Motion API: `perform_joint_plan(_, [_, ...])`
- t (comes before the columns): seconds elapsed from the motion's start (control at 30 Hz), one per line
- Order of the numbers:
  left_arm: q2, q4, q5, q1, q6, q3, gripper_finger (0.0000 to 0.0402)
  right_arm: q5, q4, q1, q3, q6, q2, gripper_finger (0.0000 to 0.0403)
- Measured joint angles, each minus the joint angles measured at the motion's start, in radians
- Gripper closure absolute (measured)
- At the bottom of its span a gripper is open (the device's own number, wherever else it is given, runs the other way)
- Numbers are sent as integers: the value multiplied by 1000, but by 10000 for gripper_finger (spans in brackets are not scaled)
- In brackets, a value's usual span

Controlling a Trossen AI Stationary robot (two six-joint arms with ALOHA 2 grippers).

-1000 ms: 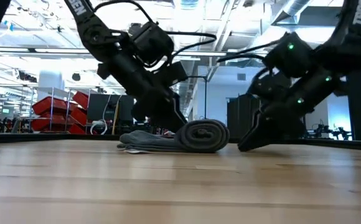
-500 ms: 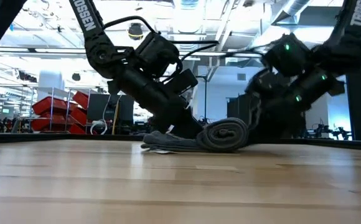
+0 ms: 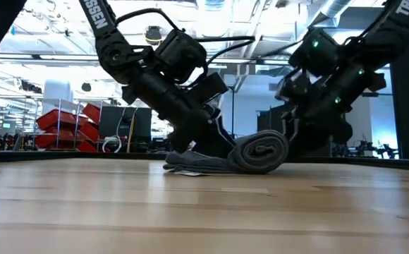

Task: Roll towel
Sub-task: Roll the gray towel

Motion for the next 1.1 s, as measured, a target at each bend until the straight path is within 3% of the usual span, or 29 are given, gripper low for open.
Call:
perform_joint_plan(0.13, [4, -45, -5, -12, 28, -2, 228, -55, -89, -56, 1, 31, 27, 200])
perform_joint_plan(0.23, [4, -44, -9, -20, 42, -2, 228, -137, -6, -67, -6, 33, 69, 200])
perform_joint_plan(0.37, [6, -2, -9, -22, 42, -3, 228, -146, 166, -33, -7, 44, 139, 200])
perform_joint_plan(0.5, [6, 11, -44, -23, 2, -4, 228, -159, 234, -33, -12, 59, 129, 200])
perform_joint_plan(0.7, [7, 31, -125, -22, -2, -5, 228, -176, 225, -29, -13, 62, 58, 200])
perform_joint_plan(0.9, [10, 59, -156, -4, -10, -5, 228, -186, 37, -34, -11, 61, 31, 200])
perform_joint_plan(1.1, [91, 154, -148, -4, -89, 11, 228, -163, 12, -16, -18, 158, 51, 200])
